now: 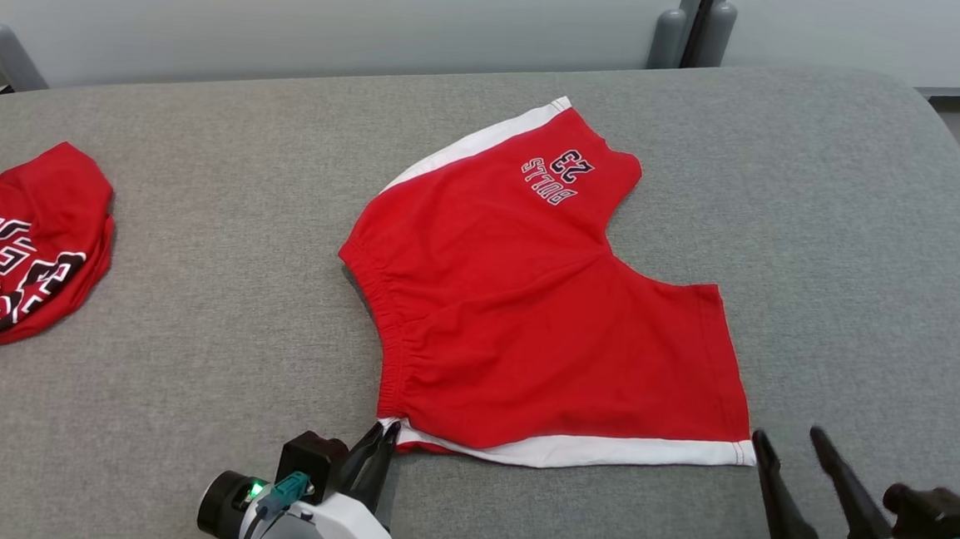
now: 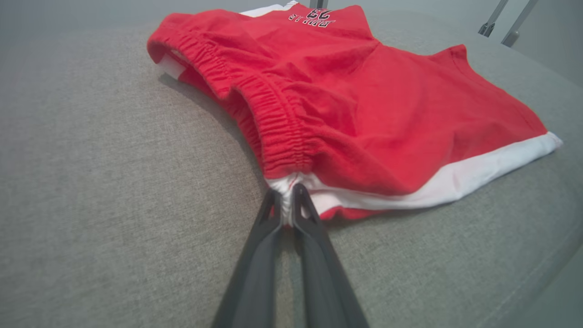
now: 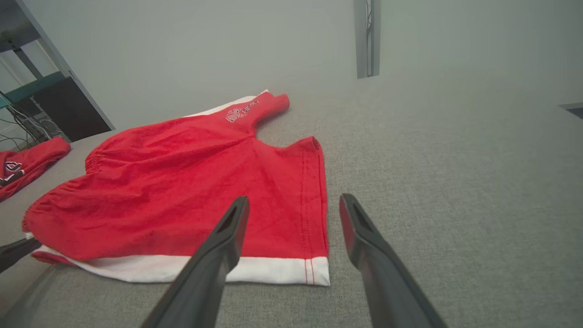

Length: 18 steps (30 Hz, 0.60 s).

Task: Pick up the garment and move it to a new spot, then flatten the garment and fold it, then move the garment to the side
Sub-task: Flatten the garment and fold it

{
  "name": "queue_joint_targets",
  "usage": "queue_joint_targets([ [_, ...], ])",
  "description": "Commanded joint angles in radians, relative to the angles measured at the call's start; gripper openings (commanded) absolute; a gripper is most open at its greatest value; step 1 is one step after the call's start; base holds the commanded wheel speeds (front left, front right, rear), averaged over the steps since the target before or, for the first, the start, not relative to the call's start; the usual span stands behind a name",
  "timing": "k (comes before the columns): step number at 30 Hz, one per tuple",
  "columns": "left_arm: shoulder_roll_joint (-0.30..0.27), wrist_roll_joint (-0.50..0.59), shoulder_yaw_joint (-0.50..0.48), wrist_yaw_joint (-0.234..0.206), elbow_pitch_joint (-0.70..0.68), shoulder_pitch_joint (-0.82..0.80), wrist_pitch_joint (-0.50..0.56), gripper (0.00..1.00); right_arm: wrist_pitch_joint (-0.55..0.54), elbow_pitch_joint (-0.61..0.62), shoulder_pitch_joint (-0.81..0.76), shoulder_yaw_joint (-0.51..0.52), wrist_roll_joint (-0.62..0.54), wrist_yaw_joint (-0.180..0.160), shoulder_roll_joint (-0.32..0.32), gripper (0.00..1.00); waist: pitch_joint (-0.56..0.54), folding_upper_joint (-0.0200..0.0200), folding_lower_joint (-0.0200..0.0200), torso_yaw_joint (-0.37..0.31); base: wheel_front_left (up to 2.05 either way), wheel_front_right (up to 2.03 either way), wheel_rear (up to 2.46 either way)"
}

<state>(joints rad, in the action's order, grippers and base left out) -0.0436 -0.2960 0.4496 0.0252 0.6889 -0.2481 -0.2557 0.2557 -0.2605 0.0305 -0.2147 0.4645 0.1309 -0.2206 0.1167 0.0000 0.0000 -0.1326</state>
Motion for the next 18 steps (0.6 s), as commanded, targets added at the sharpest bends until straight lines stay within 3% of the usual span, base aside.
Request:
queue_joint_targets([
  [1, -0.007, 0.014, -0.03, -0.007, -0.042, 0.001, -0.006, 0.0, 0.006, -0.041, 0.003, -0.04, 0.031, 0.0, -0.024, 1.0, 0.001, 0.0, 0.0, 0.011, 0.0, 0.0, 0.0],
  [7, -0.009, 0.041, -0.033, 0.007, -0.086, 0.049, -0.006, 0.0, 0.0, -0.233, 0.043, -0.123, 0.154, 0.0, -0.038, 1.0, 0.008, 0.0, 0.0, 0.04, 0.0, 0.0, 0.0],
  [18, -0.009, 0.063, -0.043, 0.02, -0.105, 0.052, -0.006, 0.0, 0.006, -0.375, 0.163, -0.177, 0.213, 0.0, -0.039, 1.0, 0.021, 0.0, 0.0, 0.066, 0.0, 0.0, 0.0],
])
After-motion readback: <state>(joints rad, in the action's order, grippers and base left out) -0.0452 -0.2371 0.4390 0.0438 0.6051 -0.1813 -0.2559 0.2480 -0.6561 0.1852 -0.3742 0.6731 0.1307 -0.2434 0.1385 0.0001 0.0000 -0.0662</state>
